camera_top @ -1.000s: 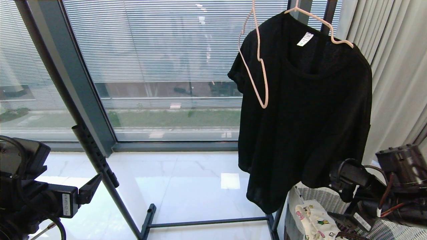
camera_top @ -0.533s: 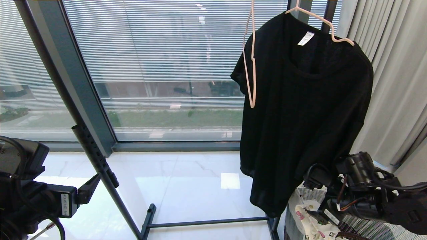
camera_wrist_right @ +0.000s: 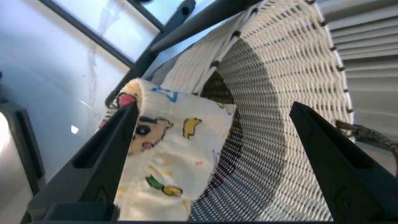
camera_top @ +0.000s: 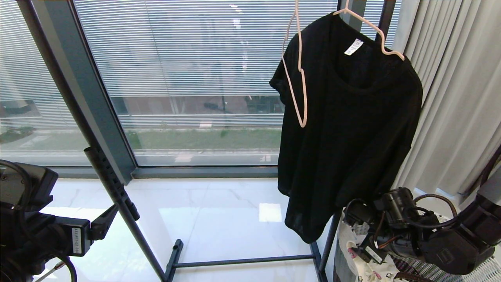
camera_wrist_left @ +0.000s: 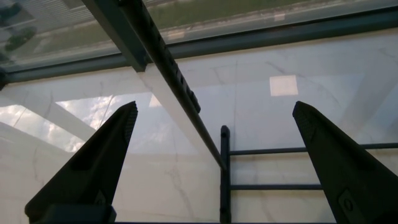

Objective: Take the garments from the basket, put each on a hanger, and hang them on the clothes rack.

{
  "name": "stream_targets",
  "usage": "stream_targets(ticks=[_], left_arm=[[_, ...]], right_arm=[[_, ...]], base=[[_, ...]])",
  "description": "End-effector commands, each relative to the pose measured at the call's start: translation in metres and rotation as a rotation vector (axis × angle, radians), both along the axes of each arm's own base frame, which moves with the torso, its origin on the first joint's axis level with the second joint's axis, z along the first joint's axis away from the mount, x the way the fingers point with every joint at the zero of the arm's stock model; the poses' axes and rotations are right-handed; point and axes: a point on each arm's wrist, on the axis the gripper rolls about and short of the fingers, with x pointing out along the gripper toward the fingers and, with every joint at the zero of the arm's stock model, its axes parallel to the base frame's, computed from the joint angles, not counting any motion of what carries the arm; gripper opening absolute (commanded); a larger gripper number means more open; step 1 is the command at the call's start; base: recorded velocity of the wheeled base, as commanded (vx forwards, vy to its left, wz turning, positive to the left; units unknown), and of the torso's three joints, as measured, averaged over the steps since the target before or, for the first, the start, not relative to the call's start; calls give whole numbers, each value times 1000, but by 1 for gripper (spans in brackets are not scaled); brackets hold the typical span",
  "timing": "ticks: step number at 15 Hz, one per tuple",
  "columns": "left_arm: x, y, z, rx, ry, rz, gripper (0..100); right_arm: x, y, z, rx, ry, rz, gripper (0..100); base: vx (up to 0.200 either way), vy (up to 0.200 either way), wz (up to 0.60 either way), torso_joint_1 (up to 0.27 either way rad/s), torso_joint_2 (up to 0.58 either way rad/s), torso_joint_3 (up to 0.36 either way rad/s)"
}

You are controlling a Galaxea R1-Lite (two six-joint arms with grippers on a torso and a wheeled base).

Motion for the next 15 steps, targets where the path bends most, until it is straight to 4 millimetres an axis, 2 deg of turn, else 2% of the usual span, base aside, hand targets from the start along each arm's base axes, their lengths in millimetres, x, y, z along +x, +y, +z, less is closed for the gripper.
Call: stream_targets(ticks=[1,9,15], left_arm=[[0,0,0,1,2,1,100],[-1,0,0,1,-2,4,100],[0,0,0,0,1,3,100]], right_arm=[[1,1,-9,-13,24,-1,100],[13,4,-19,-31,-47,-44,100],[11,3,-7,-18,-82,-42,100]], base=[[0,0,0,0,0,0],[0,0,0,0,0,0],[0,0,0,0,0,0]])
